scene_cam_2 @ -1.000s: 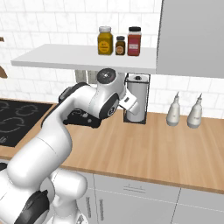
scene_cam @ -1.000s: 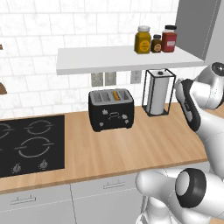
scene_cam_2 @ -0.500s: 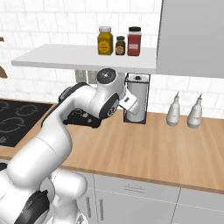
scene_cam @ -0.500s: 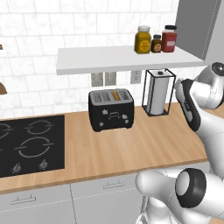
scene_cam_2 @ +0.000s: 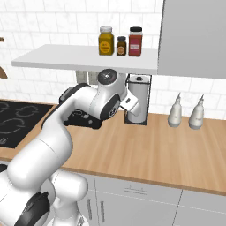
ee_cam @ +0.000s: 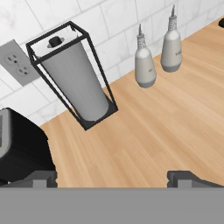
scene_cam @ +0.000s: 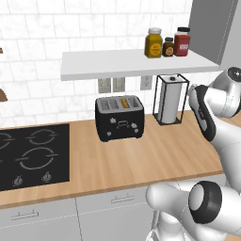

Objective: Start the toaster. Once the lever pops up, take the bread to the plate on the dining counter.

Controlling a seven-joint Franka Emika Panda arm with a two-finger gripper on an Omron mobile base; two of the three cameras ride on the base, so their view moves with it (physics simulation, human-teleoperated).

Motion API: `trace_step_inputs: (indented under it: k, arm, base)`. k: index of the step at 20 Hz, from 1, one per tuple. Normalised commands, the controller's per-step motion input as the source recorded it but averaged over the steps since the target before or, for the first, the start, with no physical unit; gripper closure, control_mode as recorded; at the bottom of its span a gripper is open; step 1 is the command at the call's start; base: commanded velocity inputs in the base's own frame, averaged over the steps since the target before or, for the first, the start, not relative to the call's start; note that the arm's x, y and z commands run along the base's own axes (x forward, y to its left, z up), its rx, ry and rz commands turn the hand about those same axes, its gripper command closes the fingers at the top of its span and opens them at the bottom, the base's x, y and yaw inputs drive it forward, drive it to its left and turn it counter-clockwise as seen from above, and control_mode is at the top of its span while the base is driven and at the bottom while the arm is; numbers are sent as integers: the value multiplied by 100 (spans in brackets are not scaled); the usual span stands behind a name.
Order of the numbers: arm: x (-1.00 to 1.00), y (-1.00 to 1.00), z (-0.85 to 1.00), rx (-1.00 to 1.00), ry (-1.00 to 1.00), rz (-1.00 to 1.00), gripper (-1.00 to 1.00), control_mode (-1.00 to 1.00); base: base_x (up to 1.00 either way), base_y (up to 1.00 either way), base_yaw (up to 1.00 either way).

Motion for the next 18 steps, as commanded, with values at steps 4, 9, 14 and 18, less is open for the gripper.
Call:
trace_step_inputs:
  k: [4, 9, 14, 18]
  arm:
    - [0, 0, 0, 0, 0, 0, -100, -100]
    - [0, 0, 0, 0, 0, 0, -100, -100]
    - [0, 0, 0, 0, 0, 0, -100, -100]
    - [0, 0, 0, 0, 0, 0, -100, -100]
  base:
    - [0, 0, 0]
    - [0, 0, 0]
    - [0, 0, 0]
    - [0, 0, 0]
